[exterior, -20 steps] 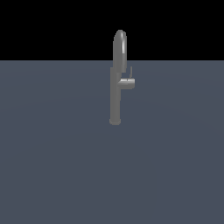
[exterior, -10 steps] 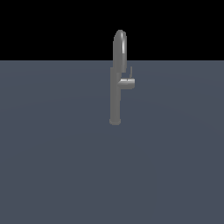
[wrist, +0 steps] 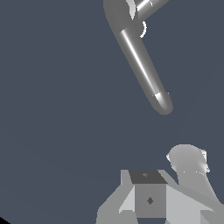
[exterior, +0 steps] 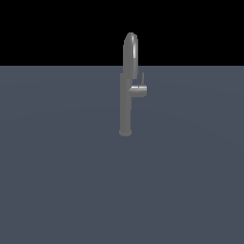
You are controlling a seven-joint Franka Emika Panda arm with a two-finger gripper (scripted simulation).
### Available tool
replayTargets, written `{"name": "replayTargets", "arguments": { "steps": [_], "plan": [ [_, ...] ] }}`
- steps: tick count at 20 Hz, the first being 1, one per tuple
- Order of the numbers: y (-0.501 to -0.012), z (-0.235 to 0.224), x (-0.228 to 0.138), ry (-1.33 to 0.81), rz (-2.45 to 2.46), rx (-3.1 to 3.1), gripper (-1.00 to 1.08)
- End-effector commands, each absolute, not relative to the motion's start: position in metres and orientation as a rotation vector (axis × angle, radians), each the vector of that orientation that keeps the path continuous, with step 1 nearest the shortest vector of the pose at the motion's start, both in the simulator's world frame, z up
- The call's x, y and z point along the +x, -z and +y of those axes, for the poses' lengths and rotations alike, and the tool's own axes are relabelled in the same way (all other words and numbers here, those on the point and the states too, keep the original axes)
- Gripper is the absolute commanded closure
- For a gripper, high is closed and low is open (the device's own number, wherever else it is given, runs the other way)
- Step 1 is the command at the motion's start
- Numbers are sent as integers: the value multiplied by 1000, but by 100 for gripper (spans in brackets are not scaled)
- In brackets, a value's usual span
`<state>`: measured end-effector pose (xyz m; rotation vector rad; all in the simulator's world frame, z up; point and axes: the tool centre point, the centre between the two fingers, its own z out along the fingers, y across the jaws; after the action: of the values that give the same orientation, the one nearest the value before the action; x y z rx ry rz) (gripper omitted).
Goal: Turn on the faucet by rotating a designated handle.
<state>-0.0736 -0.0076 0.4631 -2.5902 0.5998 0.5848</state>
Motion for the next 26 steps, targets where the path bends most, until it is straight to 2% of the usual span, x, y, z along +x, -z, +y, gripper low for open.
{"name": "replayTargets", "arguments": {
  "steps": [1, 14, 26],
  "plan": [
    [-458, -11, -60, -630, 639, -2534, 108],
    [-419, -31, 8, -850, 831, -2208, 108],
    [-359, -55, 65, -1046, 1001, -1825, 108]
  ]
}}
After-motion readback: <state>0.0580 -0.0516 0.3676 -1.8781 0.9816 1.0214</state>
